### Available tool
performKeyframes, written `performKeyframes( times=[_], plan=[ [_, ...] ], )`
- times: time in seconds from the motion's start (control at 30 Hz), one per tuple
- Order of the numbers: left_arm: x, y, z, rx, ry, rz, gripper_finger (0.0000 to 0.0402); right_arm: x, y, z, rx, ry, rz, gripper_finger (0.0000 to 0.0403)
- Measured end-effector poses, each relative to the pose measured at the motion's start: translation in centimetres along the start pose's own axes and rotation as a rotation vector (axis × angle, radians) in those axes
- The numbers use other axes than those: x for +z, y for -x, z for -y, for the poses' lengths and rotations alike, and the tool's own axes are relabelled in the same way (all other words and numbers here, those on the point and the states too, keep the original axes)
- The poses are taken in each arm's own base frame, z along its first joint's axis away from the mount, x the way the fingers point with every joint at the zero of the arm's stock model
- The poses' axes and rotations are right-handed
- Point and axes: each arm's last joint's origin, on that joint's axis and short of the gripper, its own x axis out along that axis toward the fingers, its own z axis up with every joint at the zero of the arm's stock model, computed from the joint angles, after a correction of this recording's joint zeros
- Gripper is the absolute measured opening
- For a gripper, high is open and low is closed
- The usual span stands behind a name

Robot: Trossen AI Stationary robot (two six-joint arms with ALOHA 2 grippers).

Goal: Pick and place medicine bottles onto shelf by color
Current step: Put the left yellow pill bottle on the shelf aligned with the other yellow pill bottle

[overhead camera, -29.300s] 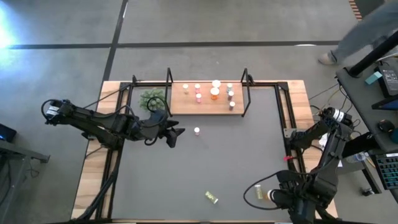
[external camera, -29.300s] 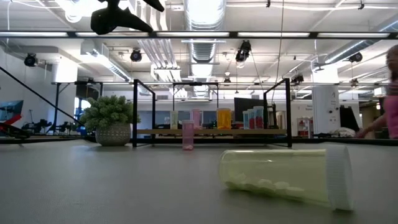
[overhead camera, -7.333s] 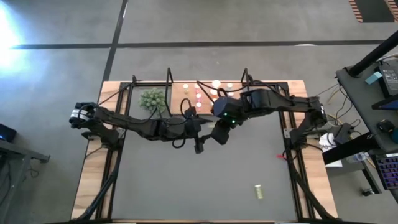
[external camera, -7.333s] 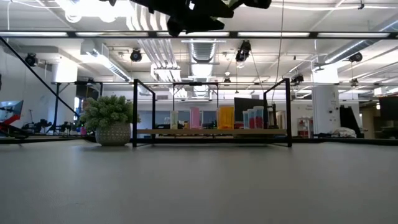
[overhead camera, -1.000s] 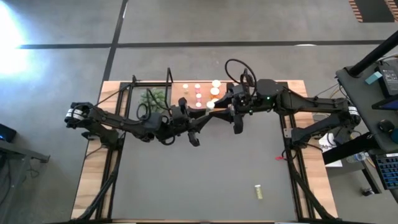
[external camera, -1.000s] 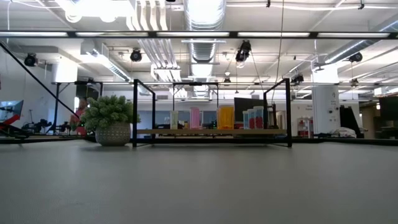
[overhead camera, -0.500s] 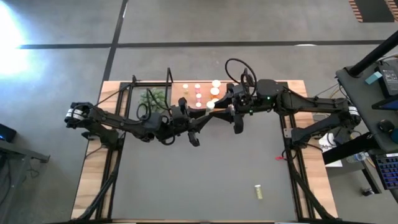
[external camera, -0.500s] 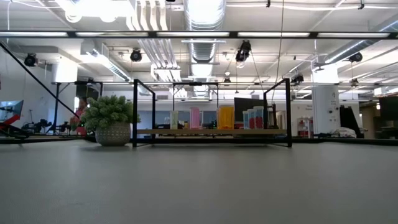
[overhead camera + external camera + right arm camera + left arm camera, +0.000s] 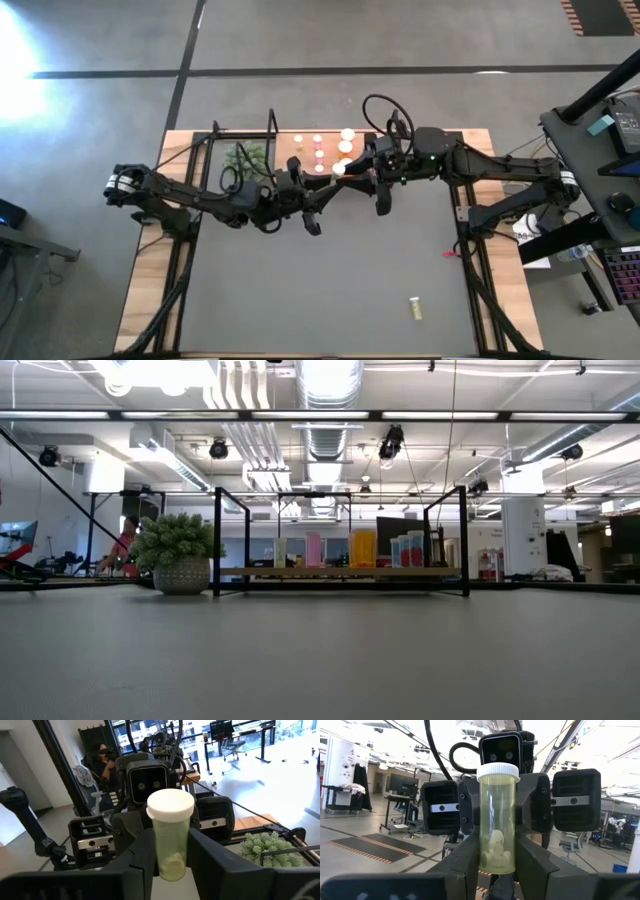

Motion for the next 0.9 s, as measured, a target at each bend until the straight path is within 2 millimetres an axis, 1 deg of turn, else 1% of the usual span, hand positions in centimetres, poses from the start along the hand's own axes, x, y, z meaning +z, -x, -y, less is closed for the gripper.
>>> performKeyframes(
  times=[0.17, 0.27, 0.5, 0.63, 0.73, 0.9],
  plan=[
    [0.0, 0.0, 0.0, 0.0, 0.001, 0.0, 0.0087, 0.0, 0.0, 0.0, 0.0, 0.0, 0.0, 0.0083],
    [0.0, 0.0, 0.0, 0.0, 0.0, 0.0, 0.0098, 0.0, 0.0, 0.0, 0.0, -0.006, 0.0, 0.0083],
    [-0.1, 0.0, 0.0, 0.001, 0.022, -0.013, 0.016, 0.1, 0.3, -0.1, 0.0, -0.007, 0.002, 0.0086],
    [-0.8, 0.1, -0.1, 0.007, 0.01, -0.083, 0.0197, 0.4, 1.2, -0.4, -0.002, -0.009, -0.009, 0.0086],
    [-1.1, 0.4, -0.2, 0.018, 0.04, -0.166, 0.0213, 0.1, 2.1, -0.5, -0.02, -0.033, -0.082, 0.0086],
    [-1.0, 1.4, -0.7, 0.038, 0.13, -0.316, 0.0218, -1.7, 3.0, -0.3, -0.073, -0.123, -0.279, 0.0086]
  ],
)
